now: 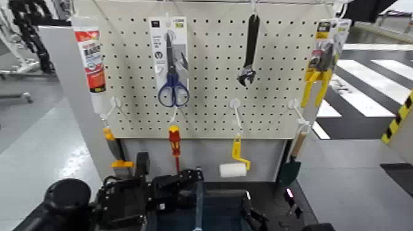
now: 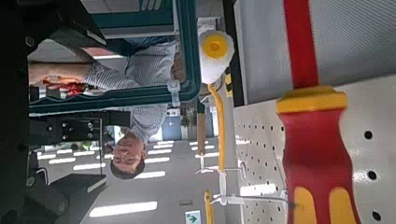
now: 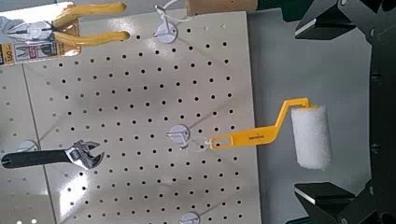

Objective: Place the crate on the table.

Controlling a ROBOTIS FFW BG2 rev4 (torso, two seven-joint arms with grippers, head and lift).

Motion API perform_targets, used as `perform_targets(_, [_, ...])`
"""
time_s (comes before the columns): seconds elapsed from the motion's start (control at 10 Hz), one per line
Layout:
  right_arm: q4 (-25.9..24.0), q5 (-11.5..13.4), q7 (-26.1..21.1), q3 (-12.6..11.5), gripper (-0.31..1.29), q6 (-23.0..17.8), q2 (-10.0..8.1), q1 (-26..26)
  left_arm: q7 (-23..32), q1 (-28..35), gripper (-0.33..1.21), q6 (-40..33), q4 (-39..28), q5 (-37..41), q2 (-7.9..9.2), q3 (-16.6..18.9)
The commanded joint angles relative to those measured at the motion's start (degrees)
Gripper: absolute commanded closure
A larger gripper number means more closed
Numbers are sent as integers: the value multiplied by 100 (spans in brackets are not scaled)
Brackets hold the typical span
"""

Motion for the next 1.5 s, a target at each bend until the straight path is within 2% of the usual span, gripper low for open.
perform_targets(0.1, [-10, 0, 0, 0, 15, 18, 0, 3, 174, 279, 14, -133, -558, -653, -47, 418])
perform_targets(0.4, [-18, -9, 0, -8, 15, 26, 0, 12, 947, 850, 14, -344, -1788, -1207, -135, 989])
perform_targets(0.7, [-27, -35, 0, -8, 15, 26, 0, 21, 1580, 1623, 14, -713, -3142, -2525, -320, 1613])
perform_targets(0.9, [-36, -35, 0, -26, 14, 26, 0, 38, 1747, 2177, 14, -1109, -3827, -3536, -443, 1912])
perform_targets(1.1, [-45, -35, 0, -35, 14, 26, 0, 38, 1817, 2775, 14, -1891, -4302, -4582, -557, 2070])
perform_targets(1.4, [-45, -44, 0, -61, 14, 26, 0, 56, 1809, 3487, 13, -3280, -4531, -6120, -768, 1991])
perform_targets(1.5, [-45, -44, 0, -70, 14, 26, 0, 56, 1817, 3706, 13, -3763, -4522, -6639, -900, 1991])
